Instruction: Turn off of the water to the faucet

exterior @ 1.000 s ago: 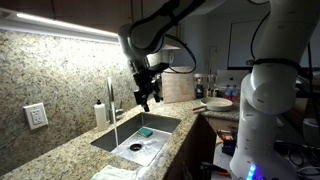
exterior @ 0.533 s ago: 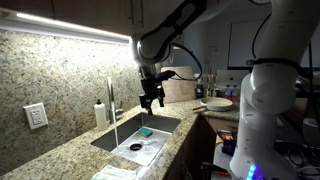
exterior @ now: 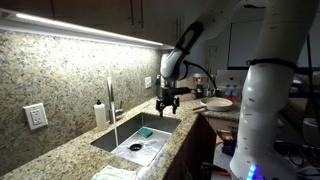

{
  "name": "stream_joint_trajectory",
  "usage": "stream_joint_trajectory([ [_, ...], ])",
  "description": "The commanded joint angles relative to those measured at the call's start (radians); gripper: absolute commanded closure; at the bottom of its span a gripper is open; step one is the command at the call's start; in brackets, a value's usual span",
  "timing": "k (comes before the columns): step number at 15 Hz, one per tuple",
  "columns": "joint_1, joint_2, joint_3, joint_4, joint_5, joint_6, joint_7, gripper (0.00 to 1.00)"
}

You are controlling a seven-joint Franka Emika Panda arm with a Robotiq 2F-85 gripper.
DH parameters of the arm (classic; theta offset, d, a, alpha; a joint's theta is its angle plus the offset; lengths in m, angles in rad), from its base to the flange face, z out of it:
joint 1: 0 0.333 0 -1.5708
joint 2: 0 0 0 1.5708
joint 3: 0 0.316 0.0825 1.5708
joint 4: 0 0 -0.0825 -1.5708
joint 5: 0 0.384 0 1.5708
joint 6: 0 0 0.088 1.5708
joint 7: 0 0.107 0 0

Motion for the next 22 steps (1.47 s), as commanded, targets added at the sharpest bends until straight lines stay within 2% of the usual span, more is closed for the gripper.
stream_joint_trajectory([
  [1,0.009,0.097,-0.017,0.063,0.140,0.104,-0.100,0.00],
  [2,-0.011,0.046,-0.005,0.026,0.073,0.068,-0.044,0.00],
  [5,-0.004,0.092,-0.006,0.066,0.104,0.077,-0.059,0.00],
  [10,-0.004,0.096,-0.006,0.071,0.104,0.077,-0.059,0.00],
  [12,-0.009,0.184,-0.005,0.075,0.055,0.245,-0.053,0.00],
  [15,-0.007,0.317,-0.009,0.148,0.067,0.500,-0.097,0.00],
  [16,-0.008,0.374,-0.001,0.181,0.116,0.588,-0.133,0.00],
  [17,-0.035,0.421,0.039,0.207,0.154,0.675,-0.159,0.00],
  [19,-0.107,0.541,0.097,0.301,0.104,0.812,-0.134,0.00],
  [22,-0.197,0.706,0.149,0.465,0.029,0.915,-0.098,0.00],
])
